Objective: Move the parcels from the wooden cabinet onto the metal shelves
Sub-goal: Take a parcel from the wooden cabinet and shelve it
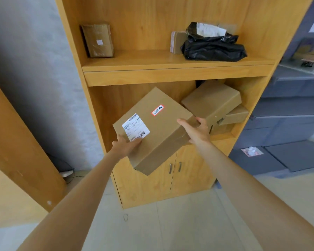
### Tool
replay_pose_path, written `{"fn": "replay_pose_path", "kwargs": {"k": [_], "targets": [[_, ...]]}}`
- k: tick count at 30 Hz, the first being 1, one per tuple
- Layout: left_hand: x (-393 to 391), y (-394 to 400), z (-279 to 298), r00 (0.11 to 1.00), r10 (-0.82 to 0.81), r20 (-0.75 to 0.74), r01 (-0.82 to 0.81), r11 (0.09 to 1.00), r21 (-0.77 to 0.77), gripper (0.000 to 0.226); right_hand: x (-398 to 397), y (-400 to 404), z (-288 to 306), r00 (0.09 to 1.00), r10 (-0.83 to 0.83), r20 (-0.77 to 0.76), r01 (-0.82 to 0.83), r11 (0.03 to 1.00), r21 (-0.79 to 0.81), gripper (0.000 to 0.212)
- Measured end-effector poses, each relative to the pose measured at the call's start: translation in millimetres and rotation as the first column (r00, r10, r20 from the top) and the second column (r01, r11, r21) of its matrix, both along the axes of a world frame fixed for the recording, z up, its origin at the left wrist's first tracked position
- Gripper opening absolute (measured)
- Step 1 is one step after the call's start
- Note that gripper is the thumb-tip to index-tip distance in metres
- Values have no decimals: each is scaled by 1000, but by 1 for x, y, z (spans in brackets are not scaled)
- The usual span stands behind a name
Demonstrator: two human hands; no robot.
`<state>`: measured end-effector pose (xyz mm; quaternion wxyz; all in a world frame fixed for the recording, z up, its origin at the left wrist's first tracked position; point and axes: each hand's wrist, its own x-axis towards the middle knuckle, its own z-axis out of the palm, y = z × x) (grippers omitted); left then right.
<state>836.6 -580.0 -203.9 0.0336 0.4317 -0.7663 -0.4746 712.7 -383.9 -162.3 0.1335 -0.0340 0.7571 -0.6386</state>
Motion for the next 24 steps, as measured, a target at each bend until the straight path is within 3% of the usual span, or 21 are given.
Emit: {"fn": "replay_pose_path", "kwargs": {"k": [4, 8, 14, 17, 20, 24], "targets": [[26, 30, 0, 959, 188, -212, -78, 896, 437, 82, 23, 29, 1, 996, -40, 76, 48, 993, -112, 82], [38, 56, 9, 930, 214, -300, 0, 813, 582, 80, 38, 62, 11, 992, -50, 120, 73, 978, -198, 69], [27, 96, 40, 898, 185, -400, 48, 861, 507, 78, 38, 117, 35, 991, 29, 130, -6, 984, -176, 76], [14, 116, 56, 877, 148, -457, 79, 894, 442, 78, 22, 151, 42, 998, 32, 57, -26, 995, -96, 73], [-6, 142, 77, 854, 84, -514, 126, 924, 360, 79, -1, 191, 58, 999, 13, -33, -17, 993, -113, 77], [-52, 194, 98, 838, -44, -543, 225, 936, 271, 72, -35, 252, 74, 991, 110, -71, -116, 990, -83, 78]]}}
